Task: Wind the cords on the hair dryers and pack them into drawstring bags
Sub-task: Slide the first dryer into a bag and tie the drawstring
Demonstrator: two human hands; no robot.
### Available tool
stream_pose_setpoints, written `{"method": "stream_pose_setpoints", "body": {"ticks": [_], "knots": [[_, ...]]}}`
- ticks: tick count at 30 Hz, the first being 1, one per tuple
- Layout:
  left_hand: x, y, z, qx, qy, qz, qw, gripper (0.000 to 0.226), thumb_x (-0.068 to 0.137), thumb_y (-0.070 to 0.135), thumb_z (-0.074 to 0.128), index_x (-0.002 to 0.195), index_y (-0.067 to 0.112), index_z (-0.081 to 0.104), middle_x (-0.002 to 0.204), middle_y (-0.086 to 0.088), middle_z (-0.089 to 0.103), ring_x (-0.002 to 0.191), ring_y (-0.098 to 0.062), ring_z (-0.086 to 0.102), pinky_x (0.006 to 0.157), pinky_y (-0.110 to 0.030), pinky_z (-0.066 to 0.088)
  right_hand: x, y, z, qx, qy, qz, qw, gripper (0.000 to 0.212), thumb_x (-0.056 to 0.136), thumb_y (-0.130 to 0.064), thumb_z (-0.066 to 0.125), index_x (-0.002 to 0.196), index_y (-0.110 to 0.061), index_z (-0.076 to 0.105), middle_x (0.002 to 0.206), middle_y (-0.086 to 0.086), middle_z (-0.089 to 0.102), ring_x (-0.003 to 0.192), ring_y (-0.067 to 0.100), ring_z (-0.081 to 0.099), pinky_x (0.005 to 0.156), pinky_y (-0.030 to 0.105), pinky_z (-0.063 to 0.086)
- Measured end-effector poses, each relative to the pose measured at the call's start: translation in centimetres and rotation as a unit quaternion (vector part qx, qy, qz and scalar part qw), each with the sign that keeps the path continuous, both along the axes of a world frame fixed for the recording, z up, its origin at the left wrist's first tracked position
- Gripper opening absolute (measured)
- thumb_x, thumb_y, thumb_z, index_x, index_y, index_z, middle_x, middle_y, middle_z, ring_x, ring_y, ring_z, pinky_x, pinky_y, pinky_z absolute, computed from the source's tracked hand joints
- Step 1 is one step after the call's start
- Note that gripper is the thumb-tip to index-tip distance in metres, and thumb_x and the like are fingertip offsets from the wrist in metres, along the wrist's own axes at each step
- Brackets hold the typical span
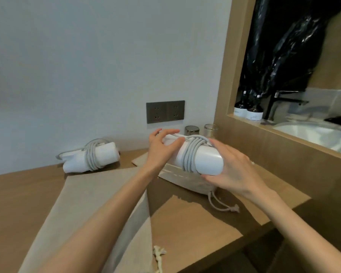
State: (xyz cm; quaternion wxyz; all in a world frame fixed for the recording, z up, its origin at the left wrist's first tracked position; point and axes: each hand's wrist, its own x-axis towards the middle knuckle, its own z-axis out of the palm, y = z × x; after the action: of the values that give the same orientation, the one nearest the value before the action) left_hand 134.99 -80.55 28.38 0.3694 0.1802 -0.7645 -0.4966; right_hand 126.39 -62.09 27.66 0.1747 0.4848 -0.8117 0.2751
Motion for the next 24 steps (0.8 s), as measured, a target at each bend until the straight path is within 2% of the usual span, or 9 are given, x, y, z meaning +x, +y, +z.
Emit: {"method": "stream_pose_setpoints", "body": {"ticks": [5,11,14,17,21,24], "knots": [[-7.0,3.8,-1.9,0.013,-0.003,-0.051,0.999,0.024,0.084,0.022,0.067,0.107,0.024,0.07,0.134,-0.001,0.045,0.126,-0.01,0.038,0.097,-0.022,0.028,-3.5,5.2,-1.6,-0.006,-0.019,-0.055,0.998,0.088,0.068,-0.046,0.079,0.142,-0.026,0.036,0.136,-0.003,0.051,0.119,0.018,0.051,0.093,0.042,0.051],[-11.9,6.7,-4.4,0.018,-0.038,-0.131,0.991,0.025,0.085,0.016,0.064,0.109,0.023,0.069,0.132,0.001,0.055,0.126,-0.012,0.043,0.102,-0.025,0.032,-6.3,8.7,-4.4,0.03,-0.032,-0.144,0.989,0.092,0.069,-0.048,0.076,0.146,-0.025,0.029,0.139,0.0,0.049,0.123,0.022,0.047,0.096,0.039,0.044],[-12.9,7.7,-5.4,0.012,-0.062,-0.161,0.985,0.033,0.086,0.016,0.062,0.118,0.024,0.065,0.135,0.005,0.05,0.125,-0.009,0.041,0.098,-0.023,0.031,-7.1,9.6,-5.5,0.035,-0.049,-0.164,0.985,0.093,0.069,-0.048,0.076,0.146,-0.023,0.03,0.14,0.0,0.049,0.123,0.022,0.048,0.095,0.037,0.044],[-13.2,8.2,-5.9,0.014,-0.071,-0.18,0.981,0.039,0.089,0.015,0.059,0.128,0.023,0.058,0.134,0.009,0.047,0.122,-0.004,0.039,0.096,-0.021,0.031,-7.7,9.8,-6.4,0.021,-0.06,-0.192,0.979,0.093,0.069,-0.048,0.076,0.146,-0.022,0.031,0.137,0.001,0.051,0.121,0.023,0.05,0.095,0.04,0.048],[-12.7,7.9,-6.6,-0.017,-0.087,-0.2,0.976,0.044,0.091,0.016,0.057,0.134,0.022,0.049,0.141,0.003,0.047,0.123,-0.017,0.049,0.102,-0.03,0.041,-8.6,9.4,-6.9,0.006,-0.068,-0.235,0.97,0.091,0.071,-0.046,0.074,0.146,-0.019,0.03,0.135,0.005,0.052,0.12,0.027,0.05,0.094,0.045,0.049],[-11.7,6.9,-6.9,-0.09,-0.128,-0.199,0.967,0.047,0.094,0.015,0.052,0.14,0.02,0.043,0.145,-0.001,0.042,0.131,-0.018,0.041,0.106,-0.026,0.034,-8.7,8.9,-6.7,0.007,-0.081,-0.285,0.955,0.089,0.077,-0.048,0.069,0.148,-0.018,0.026,0.139,0.007,0.048,0.122,0.03,0.046,0.094,0.043,0.044]]}}
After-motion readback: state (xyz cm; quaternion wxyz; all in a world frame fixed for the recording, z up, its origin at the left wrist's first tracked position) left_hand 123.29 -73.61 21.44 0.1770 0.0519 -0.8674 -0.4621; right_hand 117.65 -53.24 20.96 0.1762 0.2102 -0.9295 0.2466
